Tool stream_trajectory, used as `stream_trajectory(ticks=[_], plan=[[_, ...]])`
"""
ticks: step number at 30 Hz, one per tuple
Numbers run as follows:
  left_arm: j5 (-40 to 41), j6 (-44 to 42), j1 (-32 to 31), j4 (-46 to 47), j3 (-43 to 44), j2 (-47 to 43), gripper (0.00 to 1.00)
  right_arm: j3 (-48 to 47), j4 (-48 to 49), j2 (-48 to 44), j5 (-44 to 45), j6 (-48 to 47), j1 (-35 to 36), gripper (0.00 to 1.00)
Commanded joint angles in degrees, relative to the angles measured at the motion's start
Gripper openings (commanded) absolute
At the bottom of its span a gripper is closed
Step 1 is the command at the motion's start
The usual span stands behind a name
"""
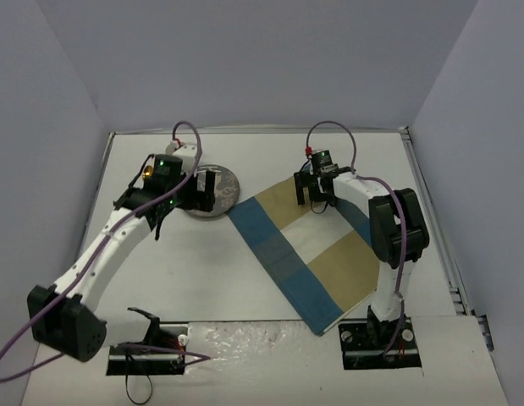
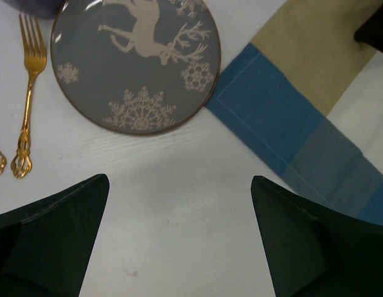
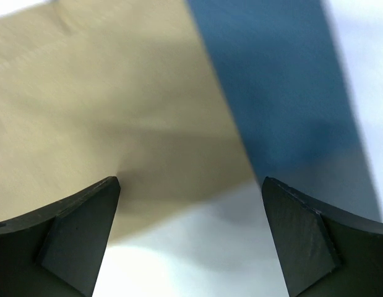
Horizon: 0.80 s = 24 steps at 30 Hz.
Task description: Set the dinner table for one person
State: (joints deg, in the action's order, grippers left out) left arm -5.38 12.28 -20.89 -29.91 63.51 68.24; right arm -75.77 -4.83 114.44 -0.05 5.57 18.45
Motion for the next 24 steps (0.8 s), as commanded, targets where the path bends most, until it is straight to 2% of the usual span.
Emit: stream_trajectory(ticks=[1, 6, 13, 24], plan=[[-3.1, 0.1, -2.2, 6.7, 10.9, 12.0, 0.97, 4.0, -2.3, -15.4, 6.9, 5.0, -3.4, 0.99], [-2.8, -2.7, -6.6, 5.5, 27.9, 27.3, 0.97, 12.9, -2.5, -28.2, 7.5, 15.2, -8.5, 1.0], [-4.6, -9.0, -10.8, 6.5, 43.1, 47.4, 0.97, 27.1, -7.3, -38.5, 11.6, 26.2, -17.9, 1.0], [-8.7, -11.8, -13.2, 10.0, 48.3, 59.8, 0.97, 35.6, -13.8, -43.2, 15.8, 35.5, -23.7, 1.0]])
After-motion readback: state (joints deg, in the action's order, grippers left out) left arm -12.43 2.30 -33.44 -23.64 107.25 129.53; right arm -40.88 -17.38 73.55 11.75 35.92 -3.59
